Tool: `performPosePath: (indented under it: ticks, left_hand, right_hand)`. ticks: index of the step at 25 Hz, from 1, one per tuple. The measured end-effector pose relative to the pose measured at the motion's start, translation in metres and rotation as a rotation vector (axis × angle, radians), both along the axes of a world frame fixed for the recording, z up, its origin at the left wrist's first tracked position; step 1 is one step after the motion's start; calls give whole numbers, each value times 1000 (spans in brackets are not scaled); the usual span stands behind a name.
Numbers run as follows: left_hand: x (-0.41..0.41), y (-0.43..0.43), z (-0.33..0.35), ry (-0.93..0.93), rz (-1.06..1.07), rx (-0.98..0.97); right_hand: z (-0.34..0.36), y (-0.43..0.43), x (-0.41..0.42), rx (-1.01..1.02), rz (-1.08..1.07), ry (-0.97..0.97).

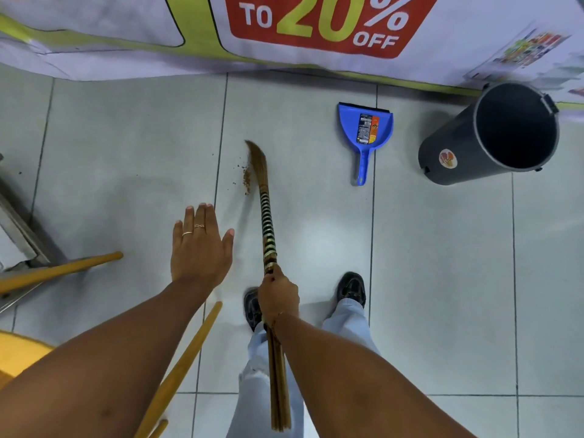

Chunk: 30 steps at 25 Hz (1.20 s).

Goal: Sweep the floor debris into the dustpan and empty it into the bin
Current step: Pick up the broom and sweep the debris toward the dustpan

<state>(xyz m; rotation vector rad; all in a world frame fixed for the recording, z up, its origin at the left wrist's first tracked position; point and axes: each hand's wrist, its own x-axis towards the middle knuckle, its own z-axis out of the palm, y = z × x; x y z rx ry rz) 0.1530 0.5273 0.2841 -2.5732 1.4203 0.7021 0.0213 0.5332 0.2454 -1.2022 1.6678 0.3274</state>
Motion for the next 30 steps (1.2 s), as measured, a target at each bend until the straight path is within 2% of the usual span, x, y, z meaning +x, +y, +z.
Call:
performPosePath:
  ticks: [2,5,9,13,19,22,26,30]
  left_hand:
    - [-3,-15,6,23,13,-24]
    - [-13,-43,7,69,20,-52]
    - [-18,-91,-10,60,63,-44]
    - [-24,-141,-30,59,129,-9]
    - [-45,-210,-32,88,225,-5]
    - [-53,-226,-28,95,248,0]
    - [-65,-237,-20,79,285,-8]
    - [-69,-243,-20,73,323,-4]
  right_hand:
    - [13,-19,-10,-98,-13,-23]
    - [8,-94,-17,-163,-13,-19]
    - [-16,-221,-10,-162,219,117]
    - [-34,-293,-6,-96,453,218]
    - [-30,-336,-54,-130,887,315]
    - [-18,-340,-84,-135,1019,332]
    - [3,-327,-133,-210,1112,238]
    - [0,-334,-132,-331,1033,170]
